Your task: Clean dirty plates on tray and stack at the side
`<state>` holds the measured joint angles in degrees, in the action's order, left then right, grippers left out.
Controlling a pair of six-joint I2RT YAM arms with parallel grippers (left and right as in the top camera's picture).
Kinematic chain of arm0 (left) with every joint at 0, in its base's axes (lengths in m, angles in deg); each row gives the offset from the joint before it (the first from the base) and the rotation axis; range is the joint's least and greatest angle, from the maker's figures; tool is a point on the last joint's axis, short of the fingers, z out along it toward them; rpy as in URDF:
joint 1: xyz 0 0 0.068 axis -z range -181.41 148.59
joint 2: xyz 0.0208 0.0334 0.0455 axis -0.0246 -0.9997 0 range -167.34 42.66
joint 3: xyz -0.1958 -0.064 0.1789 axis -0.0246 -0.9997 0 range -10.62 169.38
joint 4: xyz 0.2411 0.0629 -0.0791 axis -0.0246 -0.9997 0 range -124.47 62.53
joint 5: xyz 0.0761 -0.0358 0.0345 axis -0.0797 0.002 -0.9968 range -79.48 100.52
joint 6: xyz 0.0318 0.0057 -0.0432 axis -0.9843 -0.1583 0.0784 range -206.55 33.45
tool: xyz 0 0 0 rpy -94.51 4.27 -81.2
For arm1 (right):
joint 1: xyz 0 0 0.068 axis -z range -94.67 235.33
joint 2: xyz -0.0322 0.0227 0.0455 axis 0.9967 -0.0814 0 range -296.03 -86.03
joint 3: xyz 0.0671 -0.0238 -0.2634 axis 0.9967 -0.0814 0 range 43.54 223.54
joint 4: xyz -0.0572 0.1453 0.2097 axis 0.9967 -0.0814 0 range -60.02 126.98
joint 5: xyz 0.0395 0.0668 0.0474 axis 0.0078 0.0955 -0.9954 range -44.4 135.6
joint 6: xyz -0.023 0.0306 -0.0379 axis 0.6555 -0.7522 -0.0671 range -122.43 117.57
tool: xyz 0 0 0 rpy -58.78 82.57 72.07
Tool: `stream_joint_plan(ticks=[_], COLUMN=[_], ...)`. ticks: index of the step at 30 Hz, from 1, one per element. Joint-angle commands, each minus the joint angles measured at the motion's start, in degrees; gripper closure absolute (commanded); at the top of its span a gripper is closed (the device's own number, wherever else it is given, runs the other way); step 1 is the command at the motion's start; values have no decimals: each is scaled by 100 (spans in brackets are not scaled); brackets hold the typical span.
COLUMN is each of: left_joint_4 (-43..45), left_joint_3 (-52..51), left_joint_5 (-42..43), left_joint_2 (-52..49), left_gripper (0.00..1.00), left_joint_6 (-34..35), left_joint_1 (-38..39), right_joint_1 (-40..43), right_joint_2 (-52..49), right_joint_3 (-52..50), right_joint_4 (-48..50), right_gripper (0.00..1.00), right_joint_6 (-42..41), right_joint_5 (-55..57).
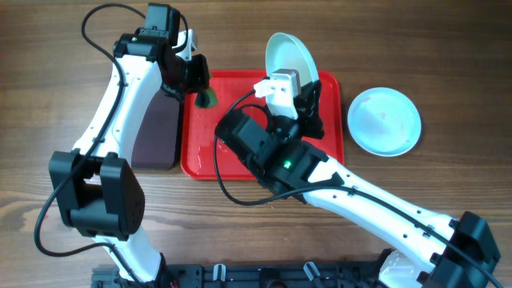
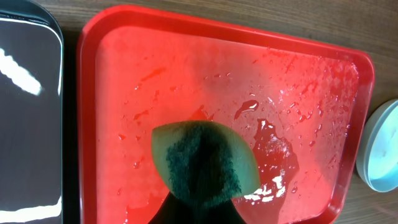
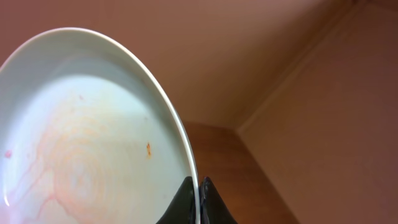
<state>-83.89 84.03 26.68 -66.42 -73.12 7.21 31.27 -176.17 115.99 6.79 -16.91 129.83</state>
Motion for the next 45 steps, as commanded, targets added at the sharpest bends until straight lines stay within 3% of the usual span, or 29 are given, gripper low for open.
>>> stream_joint_plan(ticks=[1,5,11,16,20,26,30,32,34,36,42,45], left_joint_4=[-2,-4,-85,-90,-90,-90,-90,-90,-87,-87,-87,-87], left_joint_3=[-28,-28,-28,-28,-28,-28,-28,-28,-28,-28,-28,-28], left_joint_5=[-39,-39,-39,-39,-39,-39,-39,-37,-37,-39,-37,-37], left_joint_2=[-57,-57,-57,-55,-57,-57,-57,-57,-57,-57,-57,-55], left_gripper=[96,96,96,96,96,96,96,96,96,96,96,96], left_joint_6=[76,76,74,76,76,76,76,79,83,103,103,103], left_joint_1=[26,26,26,26,26,26,26,26,26,26,26,26], right_joint_1=[-9,46,767,1718,2188,2409,2409,2409,2415,2461,2806,2968], right_joint_2=[70,70,33,-138,-422,-999,-1204,-1241,-1244,-1248,-1408,-1681], right_joint_3=[28,28,-15,-518,-986,-1132,-1132,-1132,-1132,-1132,-1132,-1126], right_joint_4=[376,190,-1104,-564,184,501,492,586,706,935,1777,2127], right_gripper=[96,96,96,96,96,96,96,82,59,46,44,46], right_joint_6=[789,675,-1792,-2197,-2627,-2938,-2898,-2420,-1838,-1161,577,831], right_joint_5=[271,-1207,-4693,-6948,-7866,-8223,-8264,-8290,-8286,-8306,-9350,-9661])
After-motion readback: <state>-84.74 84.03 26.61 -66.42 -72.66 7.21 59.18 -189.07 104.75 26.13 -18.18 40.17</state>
